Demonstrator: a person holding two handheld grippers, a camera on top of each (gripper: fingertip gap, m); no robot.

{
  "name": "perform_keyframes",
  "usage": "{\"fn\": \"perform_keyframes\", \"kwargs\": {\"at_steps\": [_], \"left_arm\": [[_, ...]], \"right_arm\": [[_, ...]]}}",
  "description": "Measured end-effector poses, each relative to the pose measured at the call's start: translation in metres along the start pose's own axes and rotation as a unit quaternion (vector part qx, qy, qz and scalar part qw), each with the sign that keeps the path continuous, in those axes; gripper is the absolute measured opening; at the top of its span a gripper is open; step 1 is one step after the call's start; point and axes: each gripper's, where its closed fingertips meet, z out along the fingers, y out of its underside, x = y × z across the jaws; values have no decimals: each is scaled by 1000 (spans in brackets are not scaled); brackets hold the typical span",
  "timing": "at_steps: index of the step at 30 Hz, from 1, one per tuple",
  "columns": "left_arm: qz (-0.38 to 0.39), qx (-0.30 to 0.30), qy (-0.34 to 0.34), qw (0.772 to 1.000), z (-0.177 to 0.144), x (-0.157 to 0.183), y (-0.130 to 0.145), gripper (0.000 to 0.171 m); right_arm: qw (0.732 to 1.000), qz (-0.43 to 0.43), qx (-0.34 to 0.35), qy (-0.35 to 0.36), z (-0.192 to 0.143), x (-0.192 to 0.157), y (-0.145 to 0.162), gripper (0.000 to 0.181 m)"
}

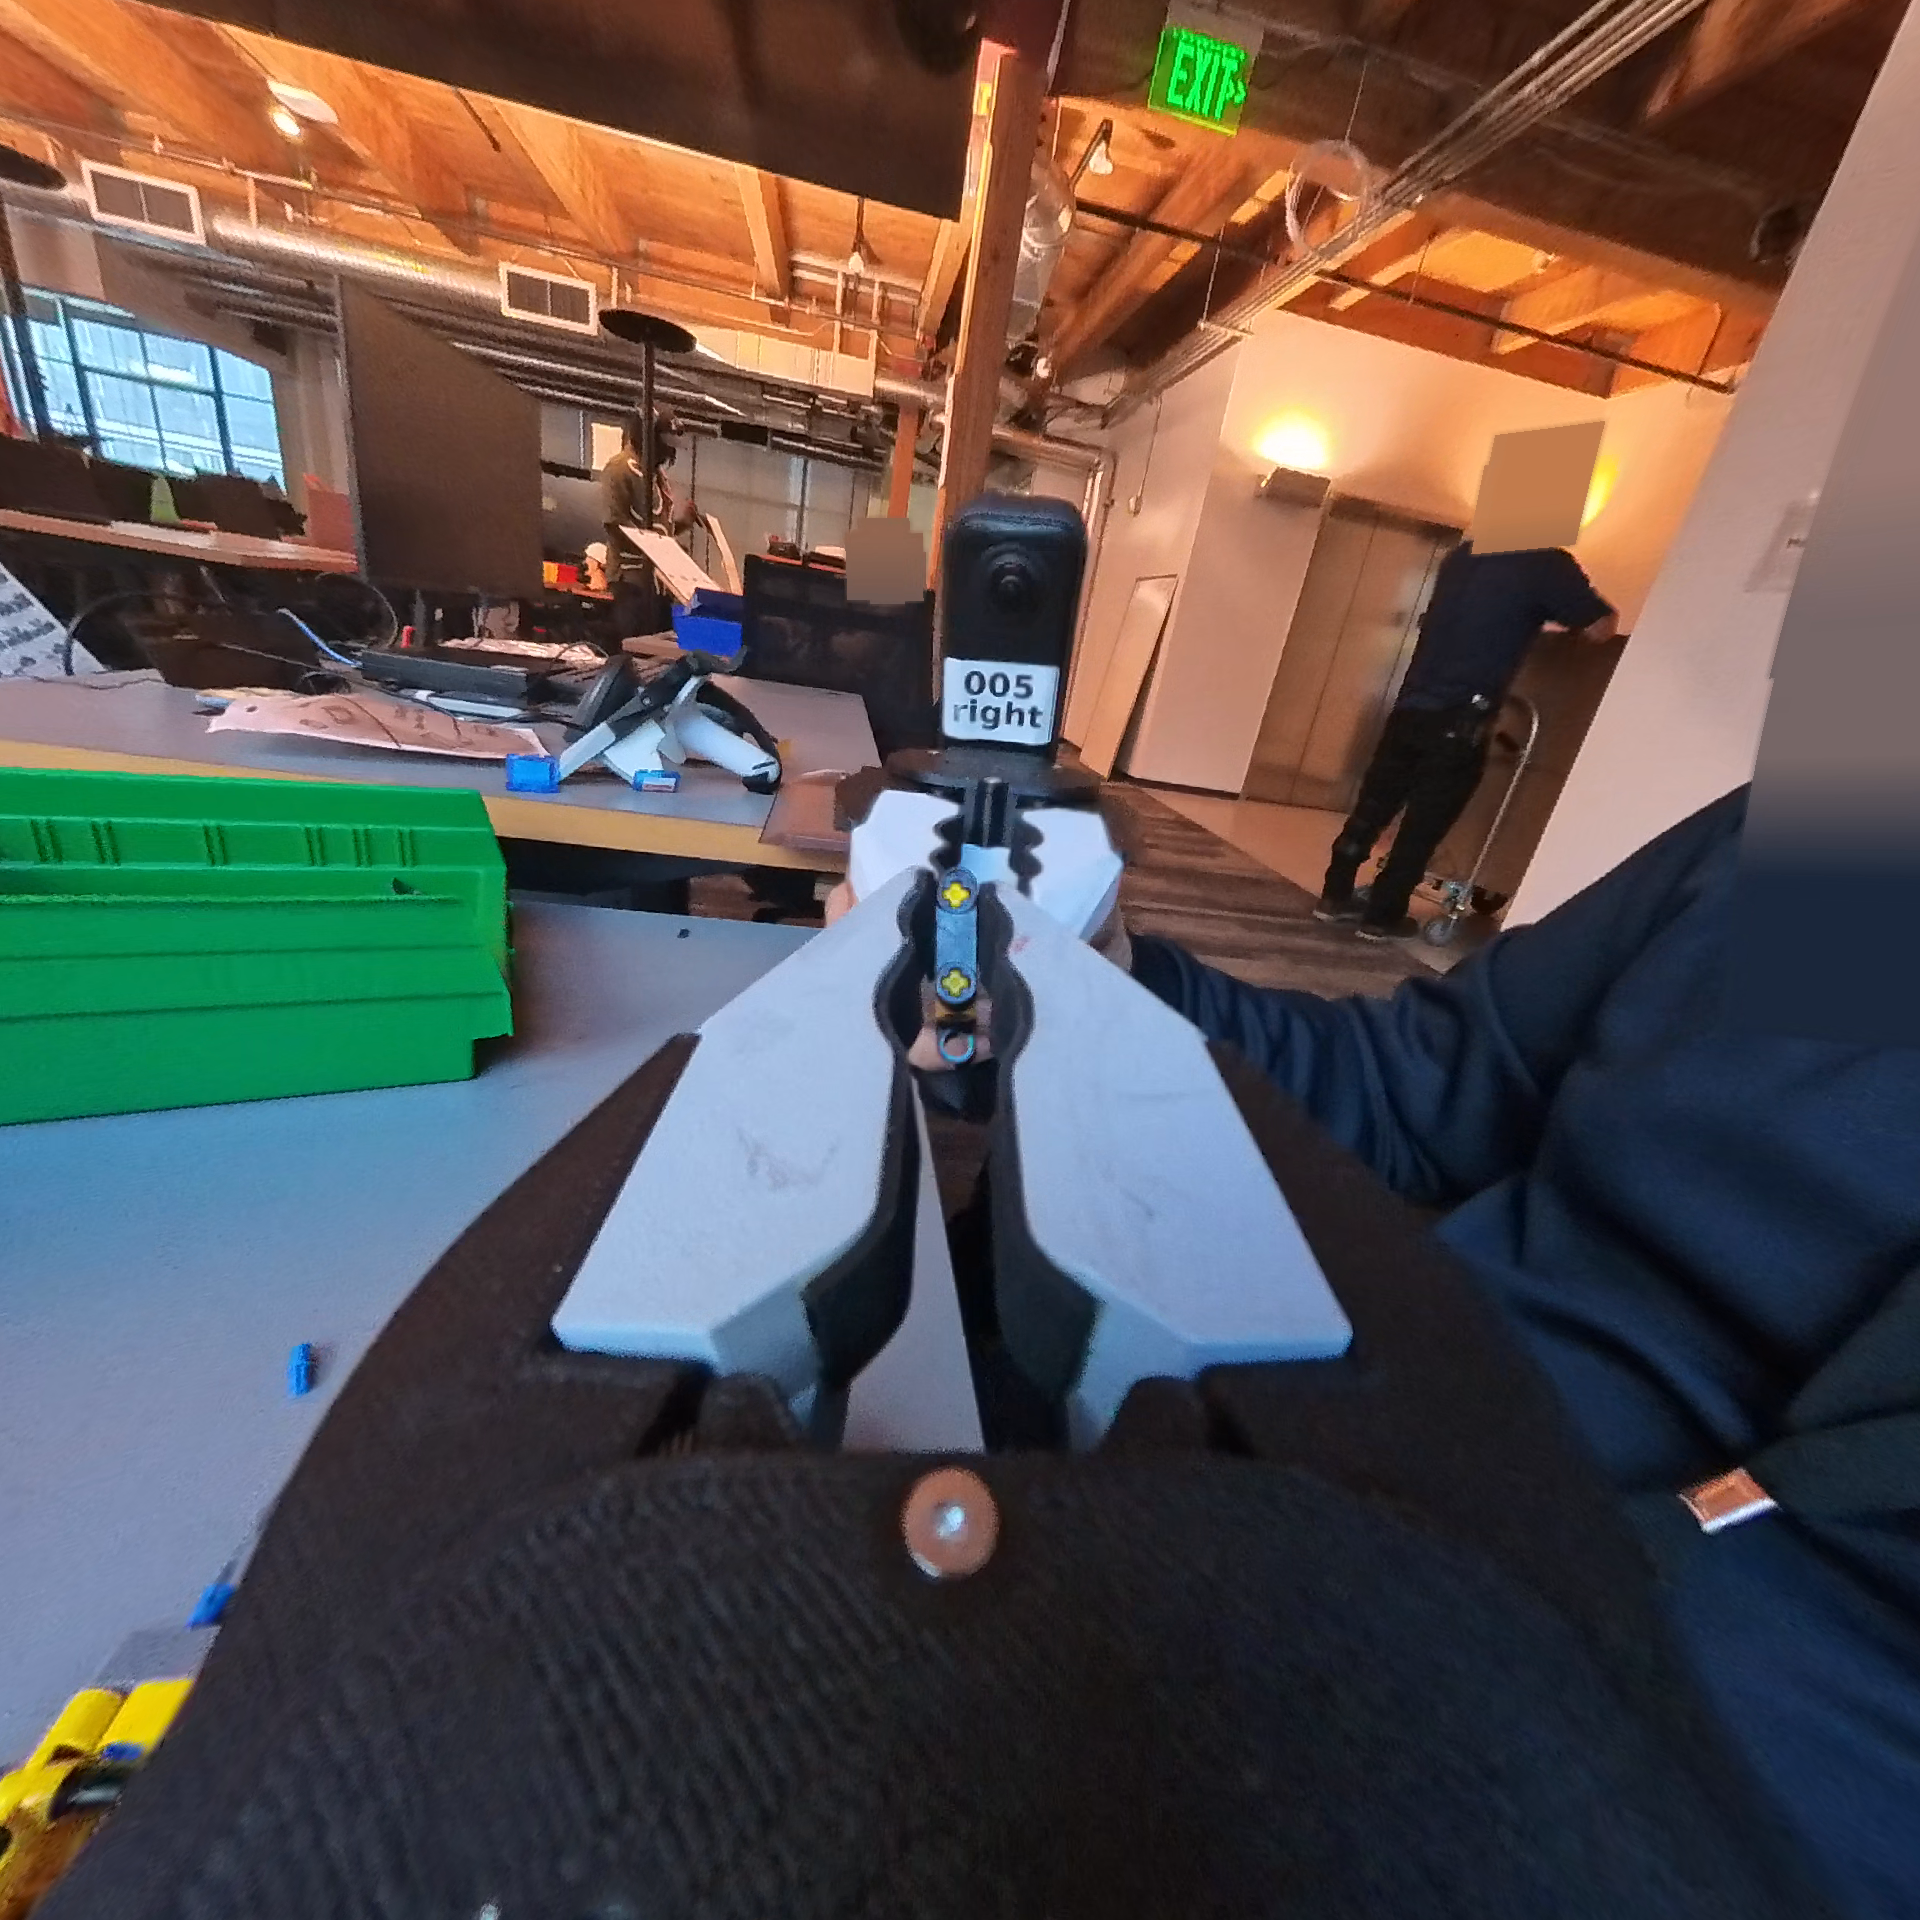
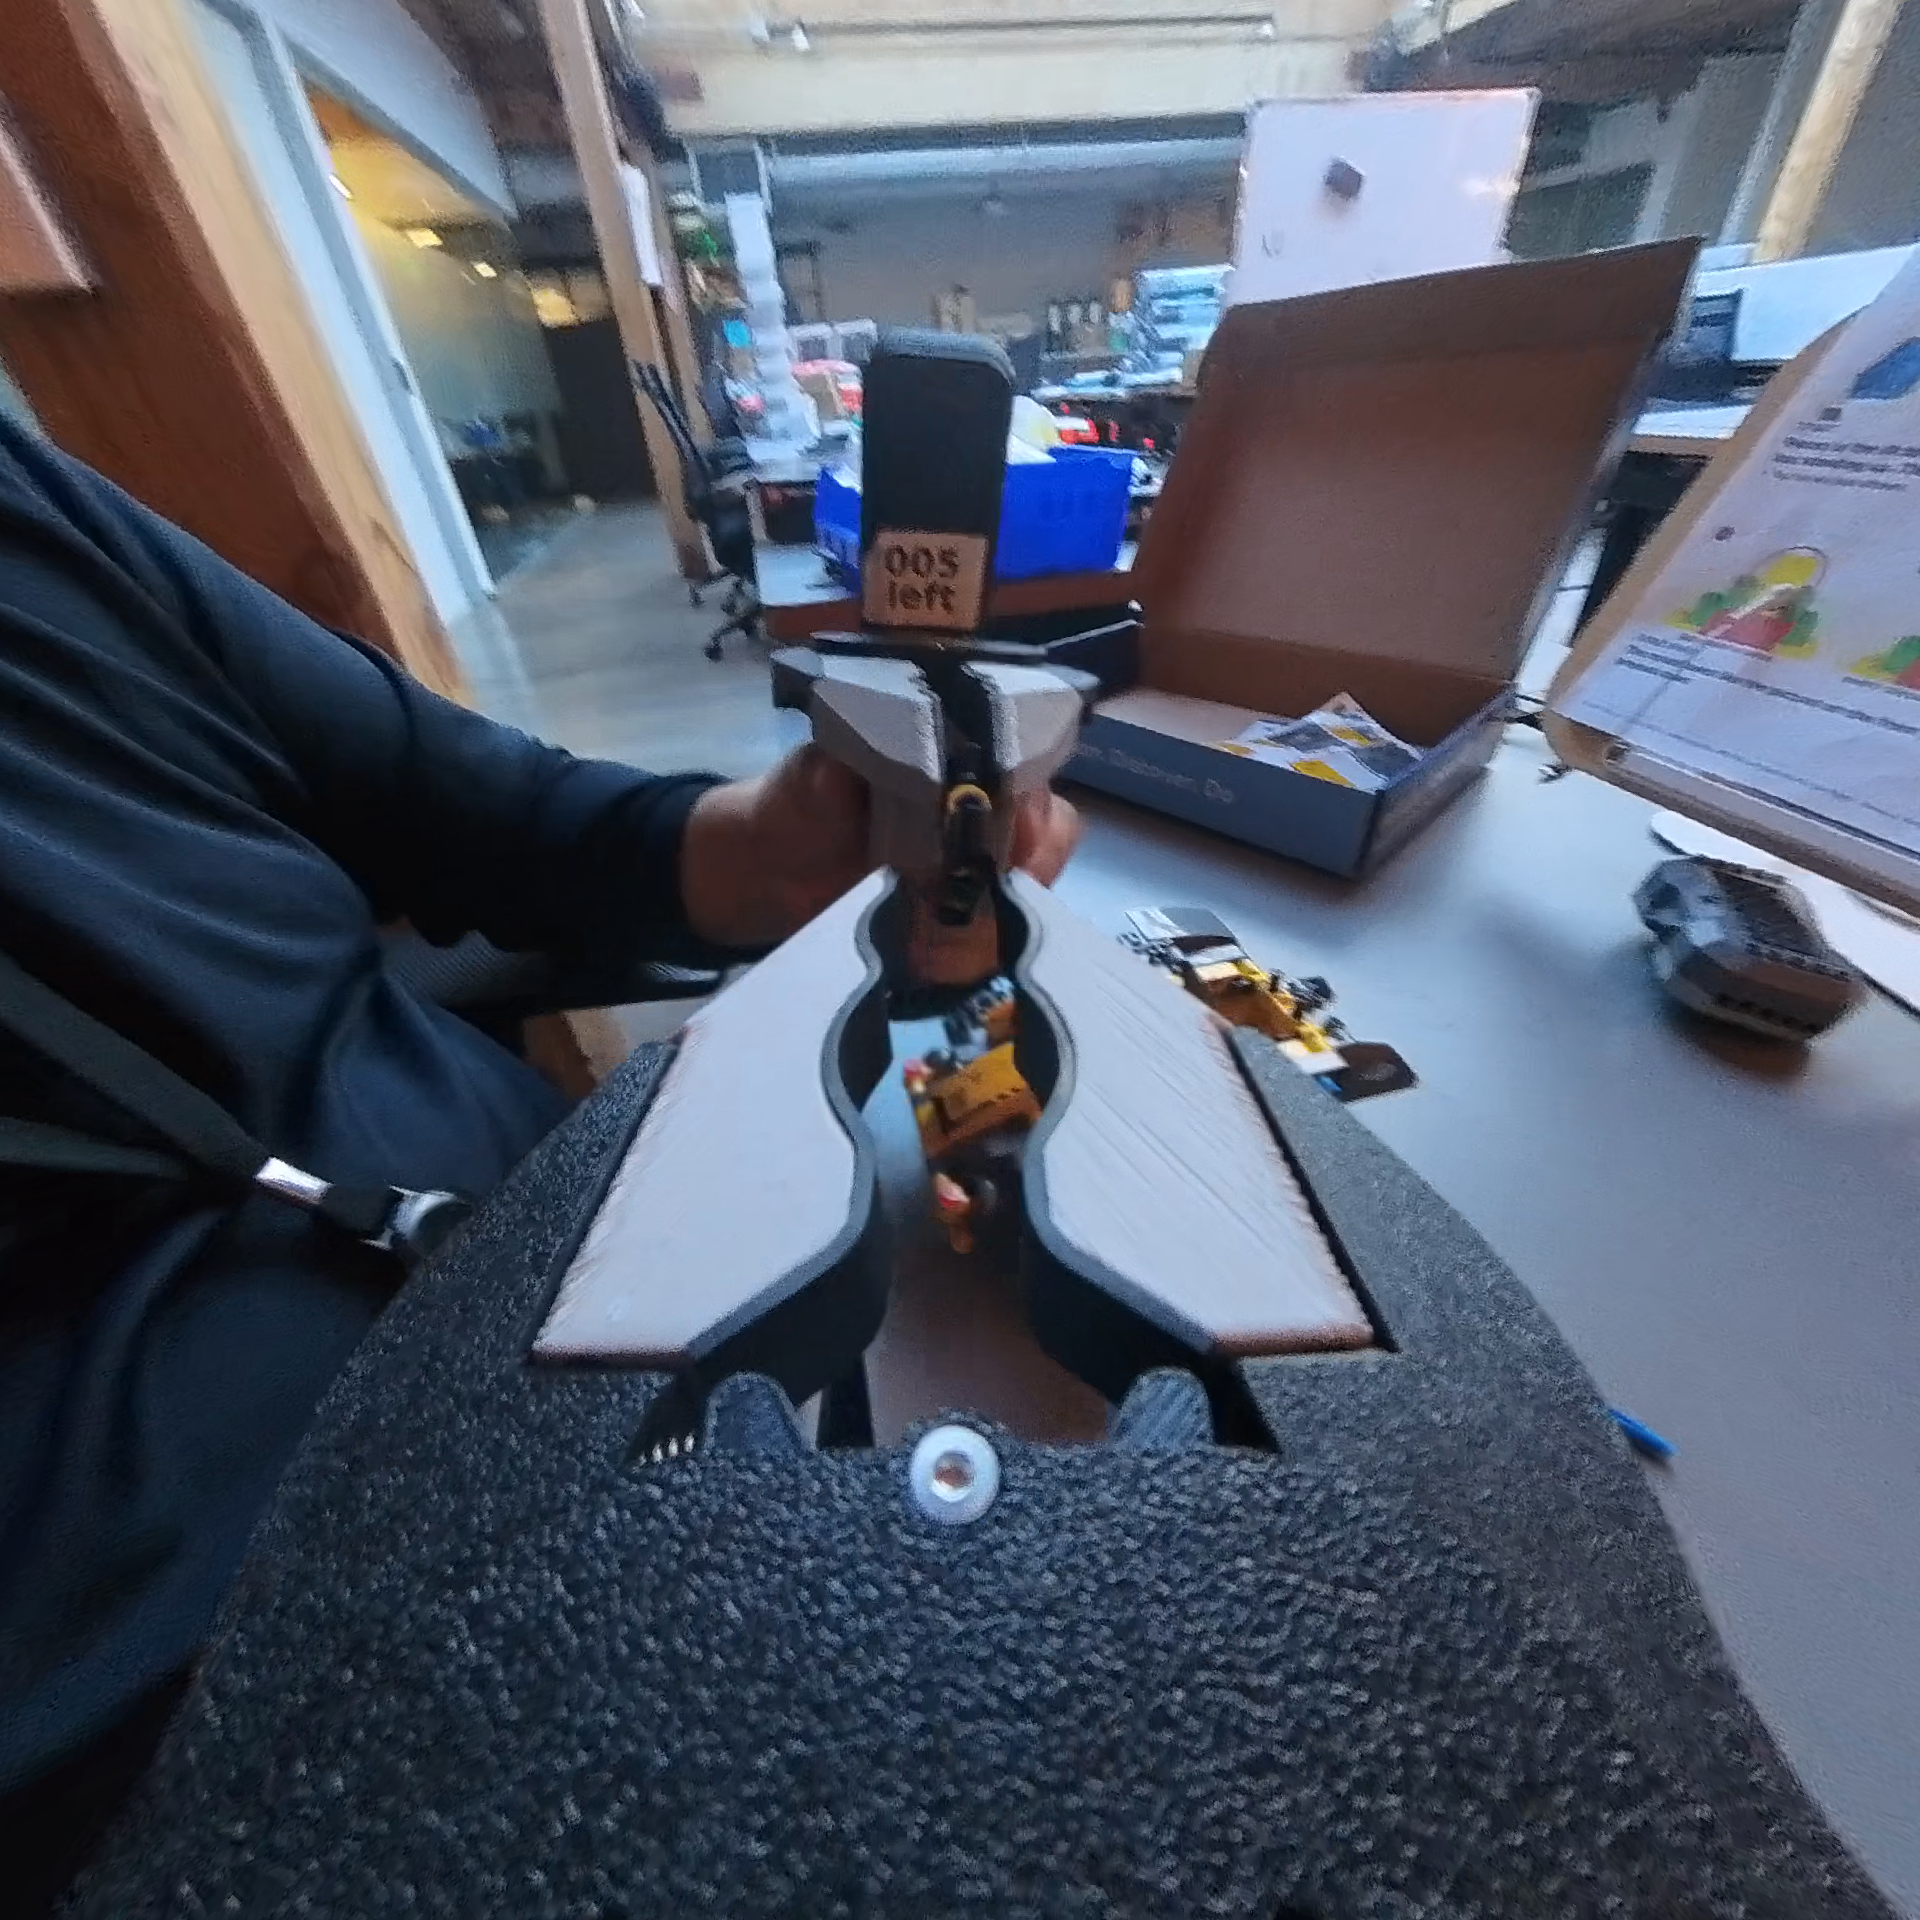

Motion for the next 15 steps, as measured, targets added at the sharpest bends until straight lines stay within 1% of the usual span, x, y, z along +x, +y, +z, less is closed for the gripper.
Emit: {"fn": "perform_keyframes", "kwargs": {"at_steps": [2, 4, 5, 6, 8, 9, 12, 14, 15], "left_arm": [[-3, -3, -1, 1000, 1, -1, 3, 5], [-2, -8, -6, 1000, 1, -2, 6, 5], [1, -14, -12, 1000, 1, -4, 7, 5], [6, -28, -20, 999, 0, -7, 10, 5], [18, -84, -41, 995, -5, -14, 20, 5], [37, -108, -56, 992, -7, -17, 23, 6], [106, -141, -120, 977, -12, -28, 23, 5], [134, -140, -153, 969, -15, -34, 20, 4], [153, -113, -172, 966, -20, -36, 9, 0]], "right_arm": [[1000, 10, 4, -1, 3, 0, 1, 17], [1000, 2, 0, 19, 3, 6, 4, 7], [1000, 2, -6, 27, 4, 8, 6, 6], [999, 1, -20, 36, 4, 11, 9, 6], [996, -14, -62, 65, 4, 18, 19, 6], [993, -26, -76, 84, 5, 22, 23, 6], [983, -47, -97, 147, 6, 36, 25, 7], [972, -71, -110, 196, 4, 49, 25, 8], [954, -95, -133, 251, -7, 65, 29, 5]]}}
